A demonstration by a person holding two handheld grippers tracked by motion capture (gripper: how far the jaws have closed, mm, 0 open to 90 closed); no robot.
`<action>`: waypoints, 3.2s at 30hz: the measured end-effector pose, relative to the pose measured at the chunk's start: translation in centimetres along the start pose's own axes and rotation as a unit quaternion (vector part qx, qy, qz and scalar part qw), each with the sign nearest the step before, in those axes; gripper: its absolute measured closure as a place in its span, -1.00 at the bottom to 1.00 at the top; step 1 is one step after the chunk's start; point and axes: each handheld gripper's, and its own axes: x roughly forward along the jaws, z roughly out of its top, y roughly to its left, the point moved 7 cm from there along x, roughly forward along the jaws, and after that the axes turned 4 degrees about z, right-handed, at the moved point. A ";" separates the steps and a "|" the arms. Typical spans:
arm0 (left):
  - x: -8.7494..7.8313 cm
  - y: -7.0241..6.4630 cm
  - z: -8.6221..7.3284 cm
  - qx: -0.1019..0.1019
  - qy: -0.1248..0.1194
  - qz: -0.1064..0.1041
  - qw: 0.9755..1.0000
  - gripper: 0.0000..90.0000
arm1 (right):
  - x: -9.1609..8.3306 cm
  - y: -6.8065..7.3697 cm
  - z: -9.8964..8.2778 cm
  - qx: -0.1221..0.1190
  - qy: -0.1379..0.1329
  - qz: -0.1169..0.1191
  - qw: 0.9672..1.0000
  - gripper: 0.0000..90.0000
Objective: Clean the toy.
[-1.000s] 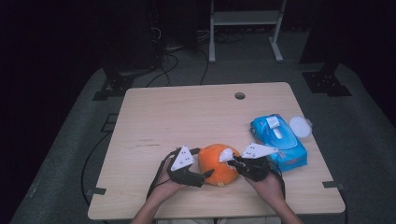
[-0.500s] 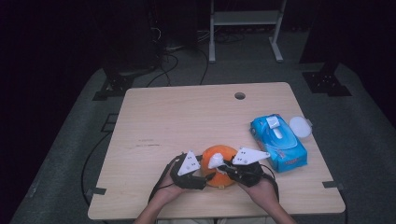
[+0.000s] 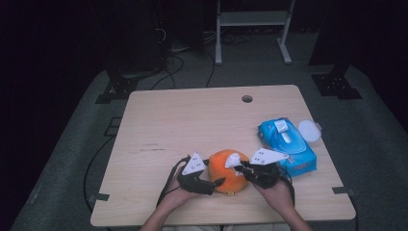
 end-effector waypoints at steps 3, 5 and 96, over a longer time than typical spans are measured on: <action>-0.1 -1.1 0.2 0.048 0.003 0.012 0.999 -0.38 | 0.4 2.5 0.9 -0.031 -0.002 0.027 0.999 0.85; -0.1 -1.5 0.3 0.067 0.005 0.019 0.998 -0.35 | 0.8 3.3 1.3 -0.055 0.005 0.026 0.998 0.85; -1.7 0.7 -0.3 0.050 -0.008 0.031 0.998 -0.06 | -1.6 -1.4 -1.0 0.033 -0.018 -0.014 0.999 0.84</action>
